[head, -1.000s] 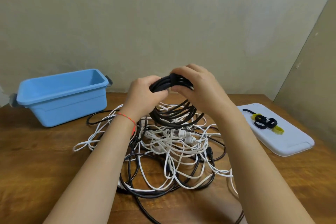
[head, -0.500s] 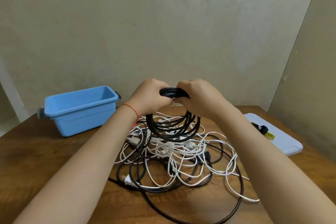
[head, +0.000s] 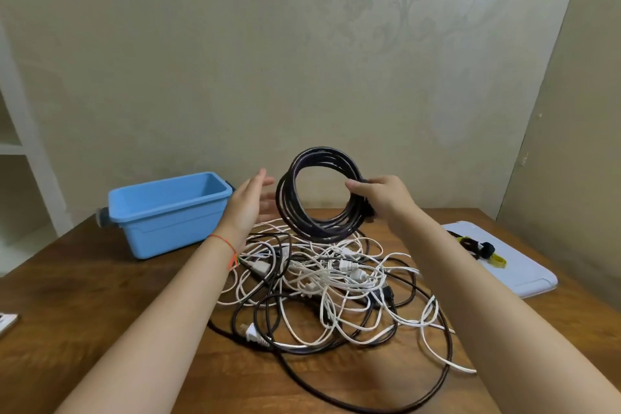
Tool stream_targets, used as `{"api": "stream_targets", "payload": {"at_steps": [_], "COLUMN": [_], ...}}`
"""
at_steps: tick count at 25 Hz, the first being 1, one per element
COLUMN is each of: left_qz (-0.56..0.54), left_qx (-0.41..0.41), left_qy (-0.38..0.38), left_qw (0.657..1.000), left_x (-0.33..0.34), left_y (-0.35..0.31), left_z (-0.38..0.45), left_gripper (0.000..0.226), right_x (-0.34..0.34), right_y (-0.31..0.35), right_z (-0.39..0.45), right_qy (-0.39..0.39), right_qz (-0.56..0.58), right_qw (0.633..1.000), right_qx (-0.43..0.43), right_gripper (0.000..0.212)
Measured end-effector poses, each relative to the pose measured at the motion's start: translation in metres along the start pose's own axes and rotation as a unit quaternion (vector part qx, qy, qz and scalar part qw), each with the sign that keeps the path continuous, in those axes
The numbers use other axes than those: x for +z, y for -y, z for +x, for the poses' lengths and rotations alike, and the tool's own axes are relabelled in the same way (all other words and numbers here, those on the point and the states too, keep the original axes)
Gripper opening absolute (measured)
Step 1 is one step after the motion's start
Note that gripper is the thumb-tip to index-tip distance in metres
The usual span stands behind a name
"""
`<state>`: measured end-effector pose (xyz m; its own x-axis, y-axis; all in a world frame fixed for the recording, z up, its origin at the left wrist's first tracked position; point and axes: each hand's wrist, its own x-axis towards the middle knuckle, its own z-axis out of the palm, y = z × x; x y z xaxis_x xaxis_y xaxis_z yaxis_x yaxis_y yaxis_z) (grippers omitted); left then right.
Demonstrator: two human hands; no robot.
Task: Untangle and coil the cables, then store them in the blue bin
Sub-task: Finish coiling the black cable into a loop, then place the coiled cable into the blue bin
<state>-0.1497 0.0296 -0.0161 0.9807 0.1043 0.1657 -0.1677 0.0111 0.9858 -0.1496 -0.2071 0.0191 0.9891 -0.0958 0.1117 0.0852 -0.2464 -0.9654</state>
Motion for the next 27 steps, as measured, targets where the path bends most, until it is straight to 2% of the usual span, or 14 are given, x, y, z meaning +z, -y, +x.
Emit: {"api": "stream_targets", "payload": {"at_steps": [2, 5, 7, 9, 10, 11, 13, 15, 17, 20, 23, 25, 26, 27], "left_qz": [0.128, 0.347, 0.478, 0.601, 0.638, 0.654, 0.639, 0.614, 0.598, 0.585, 0.565, 0.548, 0.551, 0.561], "left_qx": [0.011, 0.044, 0.074, 0.081, 0.073, 0.061, 0.060, 0.108, 0.176, 0.256, 0.320, 0.307, 0.286, 0.266], "left_qy": [-0.072, -0.119, -0.146, -0.167, -0.172, -0.170, -0.154, -0.144, -0.139, -0.135, -0.156, -0.157, -0.160, -0.164], "left_qw": [0.989, 0.929, 0.863, 0.778, 0.747, 0.735, 0.751, 0.768, 0.769, 0.758, 0.745, 0.762, 0.767, 0.766], "left_x": [-0.021, -0.069, -0.107, -0.143, -0.158, -0.170, -0.185, -0.189, -0.185, -0.185, -0.188, -0.188, -0.187, -0.185], "left_y": [0.012, 0.033, 0.044, 0.053, 0.057, 0.059, 0.062, 0.066, 0.074, 0.092, 0.098, 0.095, 0.092, 0.088], "left_z": [0.011, 0.022, 0.030, 0.044, 0.051, 0.056, 0.065, 0.065, 0.058, 0.052, 0.051, 0.050, 0.049, 0.048], "left_gripper": [0.019, 0.016, 0.026, 0.038, 0.040, 0.039, 0.031, 0.029, 0.026, 0.019, 0.012, 0.023, 0.033, 0.042], "right_x": [0.016, 0.060, 0.101, 0.146, 0.168, 0.188, 0.224, 0.255, 0.279, 0.313, 0.328, 0.332, 0.333, 0.333], "right_y": [-0.007, -0.011, -0.009, -0.003, 0.001, 0.008, 0.022, 0.034, 0.041, 0.034, 0.027, 0.028, 0.027, 0.027], "right_z": [0.011, 0.034, 0.049, 0.063, 0.072, 0.077, 0.089, 0.100, 0.107, 0.116, 0.119, 0.119, 0.118, 0.115], "right_qy": [0.013, 0.056, 0.082, 0.110, 0.119, 0.124, 0.125, 0.129, 0.131, 0.129, 0.080, 0.058, 0.065, 0.077], "right_qz": [0.106, 0.195, 0.217, 0.245, 0.246, 0.241, 0.247, 0.264, 0.255, 0.167, 0.070, -0.086, -0.221, -0.333], "right_qw": [0.992, 0.968, 0.955, 0.941, 0.940, 0.942, 0.942, 0.938, 0.940, 0.958, 0.978, 0.988, 0.971, 0.940], "right_qx": [0.074, 0.150, 0.186, 0.207, 0.205, 0.199, 0.188, 0.183, 0.184, 0.193, 0.179, 0.117, 0.065, 0.013], "right_gripper": [0.031, 0.022, 0.016, 0.014, 0.015, 0.016, 0.016, 0.013, 0.011, 0.015, 0.021, 0.018, 0.021, 0.026]}}
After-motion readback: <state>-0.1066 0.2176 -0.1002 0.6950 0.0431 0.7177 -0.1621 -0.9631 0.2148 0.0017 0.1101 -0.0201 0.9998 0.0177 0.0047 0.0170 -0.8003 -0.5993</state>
